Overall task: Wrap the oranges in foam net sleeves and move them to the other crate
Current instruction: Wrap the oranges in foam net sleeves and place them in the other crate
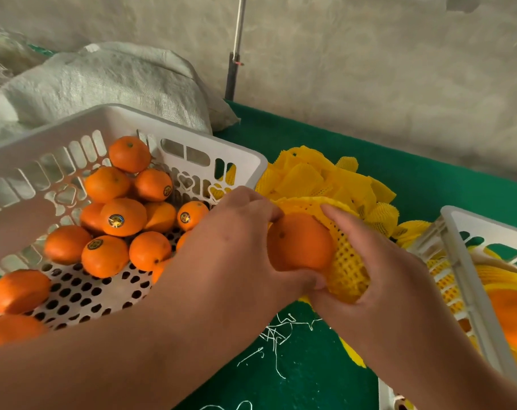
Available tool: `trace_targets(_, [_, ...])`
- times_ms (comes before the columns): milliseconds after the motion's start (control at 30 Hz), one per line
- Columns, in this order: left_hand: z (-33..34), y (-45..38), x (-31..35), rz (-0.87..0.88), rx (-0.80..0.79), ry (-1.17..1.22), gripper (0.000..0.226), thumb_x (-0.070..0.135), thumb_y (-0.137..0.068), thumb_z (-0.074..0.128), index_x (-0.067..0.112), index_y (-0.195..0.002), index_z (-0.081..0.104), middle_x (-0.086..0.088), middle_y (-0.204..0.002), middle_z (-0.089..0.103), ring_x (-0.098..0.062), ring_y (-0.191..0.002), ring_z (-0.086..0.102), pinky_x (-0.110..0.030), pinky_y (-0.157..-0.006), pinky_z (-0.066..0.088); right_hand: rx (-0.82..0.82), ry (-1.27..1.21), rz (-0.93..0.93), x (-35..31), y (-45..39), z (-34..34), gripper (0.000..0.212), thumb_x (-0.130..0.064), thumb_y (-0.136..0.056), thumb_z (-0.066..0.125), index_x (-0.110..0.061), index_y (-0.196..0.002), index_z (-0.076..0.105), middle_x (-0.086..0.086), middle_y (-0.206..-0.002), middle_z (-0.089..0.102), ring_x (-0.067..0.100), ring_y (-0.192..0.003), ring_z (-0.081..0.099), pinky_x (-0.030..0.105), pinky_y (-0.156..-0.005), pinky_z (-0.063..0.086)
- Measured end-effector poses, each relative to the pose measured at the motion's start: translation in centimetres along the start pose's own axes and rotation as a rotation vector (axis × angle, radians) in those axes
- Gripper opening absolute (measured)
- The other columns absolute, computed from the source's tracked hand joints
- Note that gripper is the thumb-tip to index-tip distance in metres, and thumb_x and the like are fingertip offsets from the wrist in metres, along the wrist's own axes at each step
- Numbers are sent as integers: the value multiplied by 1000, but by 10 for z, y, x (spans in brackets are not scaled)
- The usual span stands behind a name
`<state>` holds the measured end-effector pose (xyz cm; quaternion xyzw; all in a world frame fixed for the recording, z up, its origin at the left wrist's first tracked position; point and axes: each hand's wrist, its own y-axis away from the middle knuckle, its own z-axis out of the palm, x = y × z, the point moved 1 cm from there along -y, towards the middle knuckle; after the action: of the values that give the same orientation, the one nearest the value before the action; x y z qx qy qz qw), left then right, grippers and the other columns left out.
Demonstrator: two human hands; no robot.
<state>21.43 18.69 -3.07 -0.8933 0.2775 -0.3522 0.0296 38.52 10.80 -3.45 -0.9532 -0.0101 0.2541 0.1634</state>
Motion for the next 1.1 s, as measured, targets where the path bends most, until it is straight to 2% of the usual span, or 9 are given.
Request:
trace_targets(233, [-4,-2,-8,85,49,-137,67,85,-69,56,36,-113,65,21,-111,48,-2,-88,53,-23,-74,51,34,71,-99,-11,4,-1,78,-27,-82,77,-36,-153,46,-31,-126,55,-15,-121,49,-9,-85,34])
trace_targets(400, [-8,-2,-3,124,68,-209,62,78,-75,52,30,-110,67,12,-111,51,-10,-78,57,-30,-66,51,91,125,-225,-17,6,-7,77,-19,-71,75,-31,-146,57,-22,-108,59,-13,-80,53,1,-71,41])
trace_targets(600, [-5,-4,-1,170,54,-206,53,60,-67,74,24,-105,66,6,-112,51,-9,-67,53,-23,-50,47,31,196,-126,-36,-3,-9,60,-30,-91,61,-29,-151,50,-27,-120,54,-20,-101,50,-8,-82,33])
trace_targets(633, [-5,-5,-2,183,68,-201,53,55,-65,78,22,-104,65,5,-110,51,-11,-67,54,-25,-50,49,-134,127,-157,-39,6,-11,52,-24,-104,49,-22,-155,43,-13,-140,55,-12,-117,51,-3,-88,36])
trace_targets(700, [-4,-6,-4,224,108,-192,56,46,-60,85,19,-102,62,2,-108,51,-14,-69,55,-29,-48,51,-86,-128,-125,-24,-7,-1,39,-14,-113,33,-12,-151,36,15,-155,47,10,-135,48,15,-94,35])
trace_targets(767, [-4,-7,-4,265,147,-178,57,47,-59,82,21,-103,58,4,-110,50,-13,-71,55,-24,-47,49,-140,-362,-72,-18,-21,7,28,-11,-110,43,-23,-136,45,11,-119,65,-5,-100,58,17,-77,39])
trace_targets(833, [-5,-8,-4,286,214,-124,56,51,-62,82,24,-103,54,8,-112,46,-12,-74,54,-24,-48,49,-57,-369,16,-9,-25,-3,33,-19,-105,60,-46,-124,55,-23,-92,54,-11,-84,55,3,-70,40])
trace_targets(967, [-8,-7,-3,332,334,-41,54,46,-65,86,26,-102,52,9,-118,47,-8,-87,51,-32,-54,57,310,-119,40,-1,-2,-17,30,-59,-103,42,-55,-126,60,-11,-78,61,-2,-65,58,2,-56,41])
trace_targets(1100, [-14,-2,5,373,364,19,57,42,-62,85,25,-108,56,7,-123,52,-10,-98,56,-26,-65,55,149,-319,148,-4,-3,-14,63,-87,-86,27,-50,-127,58,-17,-74,68,2,-65,64,15,-66,48])
